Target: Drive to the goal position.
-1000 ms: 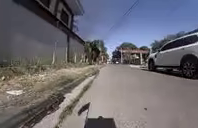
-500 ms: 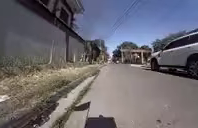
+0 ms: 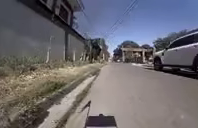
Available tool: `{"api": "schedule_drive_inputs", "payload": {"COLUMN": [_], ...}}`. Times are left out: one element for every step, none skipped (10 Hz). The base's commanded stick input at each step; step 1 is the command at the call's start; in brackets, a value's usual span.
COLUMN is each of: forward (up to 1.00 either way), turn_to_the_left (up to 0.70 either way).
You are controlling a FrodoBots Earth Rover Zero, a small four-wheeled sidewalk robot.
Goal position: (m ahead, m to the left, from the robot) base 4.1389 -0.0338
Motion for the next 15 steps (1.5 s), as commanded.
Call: {"api": "schedule_drive_inputs", "payload": {"forward": [0.7, 0.7, 0.7, 0.7, 0.7, 0.7, 0.7, 0.7, 0.7, 0.7, 0.7, 0.7, 0.7, 0.7, 0.7], "turn_to_the_left": [-0.02, -0.02, -0.02, -0.02, -0.02, -0.02, -0.11, -0.25, -0.32, -0.35, -0.35, -0.35, -0.35, -0.26, -0.16]}}
